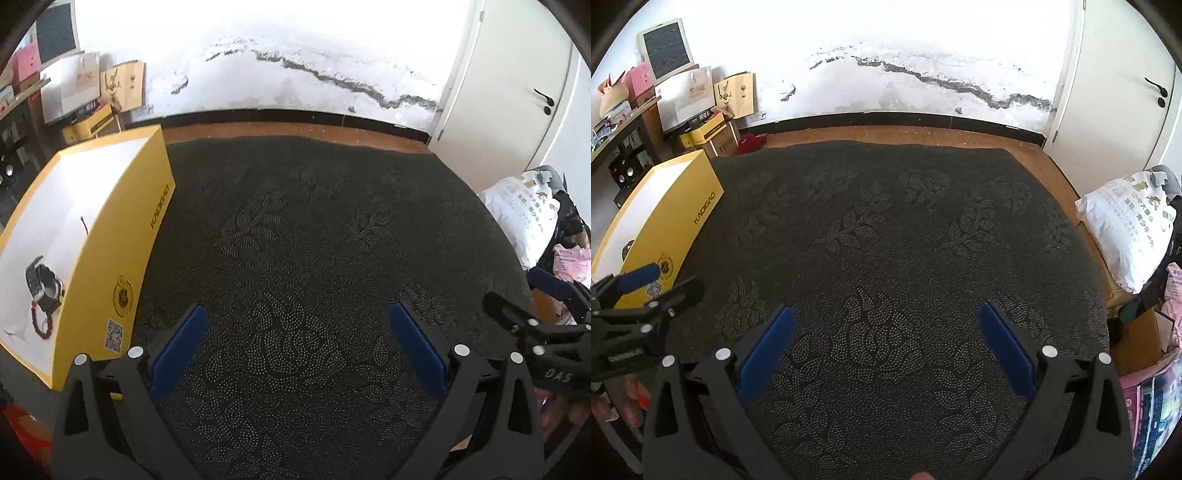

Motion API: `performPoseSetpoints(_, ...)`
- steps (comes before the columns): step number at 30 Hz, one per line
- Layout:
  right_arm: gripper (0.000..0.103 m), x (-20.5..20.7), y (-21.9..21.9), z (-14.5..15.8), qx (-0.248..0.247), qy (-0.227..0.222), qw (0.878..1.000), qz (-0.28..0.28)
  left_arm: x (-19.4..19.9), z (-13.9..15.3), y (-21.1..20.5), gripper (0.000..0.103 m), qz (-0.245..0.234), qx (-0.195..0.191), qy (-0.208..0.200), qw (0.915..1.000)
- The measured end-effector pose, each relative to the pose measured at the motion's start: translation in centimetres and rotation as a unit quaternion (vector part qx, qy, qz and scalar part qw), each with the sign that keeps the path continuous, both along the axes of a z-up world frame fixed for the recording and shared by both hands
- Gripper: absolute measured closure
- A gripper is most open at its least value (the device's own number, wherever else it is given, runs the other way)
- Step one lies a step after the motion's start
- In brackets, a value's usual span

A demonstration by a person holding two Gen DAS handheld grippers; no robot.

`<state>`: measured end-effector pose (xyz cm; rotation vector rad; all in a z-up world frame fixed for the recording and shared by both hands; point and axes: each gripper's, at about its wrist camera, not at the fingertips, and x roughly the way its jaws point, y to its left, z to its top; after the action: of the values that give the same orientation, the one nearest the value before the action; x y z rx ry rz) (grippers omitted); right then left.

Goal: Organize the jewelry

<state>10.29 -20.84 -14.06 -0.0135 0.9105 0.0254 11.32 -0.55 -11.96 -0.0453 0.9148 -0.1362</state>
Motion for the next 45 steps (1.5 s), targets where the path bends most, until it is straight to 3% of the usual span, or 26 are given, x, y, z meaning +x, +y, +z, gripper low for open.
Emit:
performPoseSetpoints(3, 0.007, 0.0, 0.2, -0.1, -0.001, 0.0, 1.0, 0.003, 0.4, -1.0, 0.2, 0.006, 0.003, 0.016, 0.002, 0.9999)
performPoseSetpoints(11, 0.007, 0.2, 0.0, -0.5, -0.002, 0.002, 1.0, -0.001, 1.4, -1.5, 1.6, 0.006, 0.014, -0.007, 0.02, 0.9997)
performPoseSetpoints(45, 0.007, 0.4, 0.2, -0.8, -0.005, 0.005, 1.0, 0.003, 1.0, -1.5, 0.7, 0.006, 0.004, 0.004, 0.02, 0.9998)
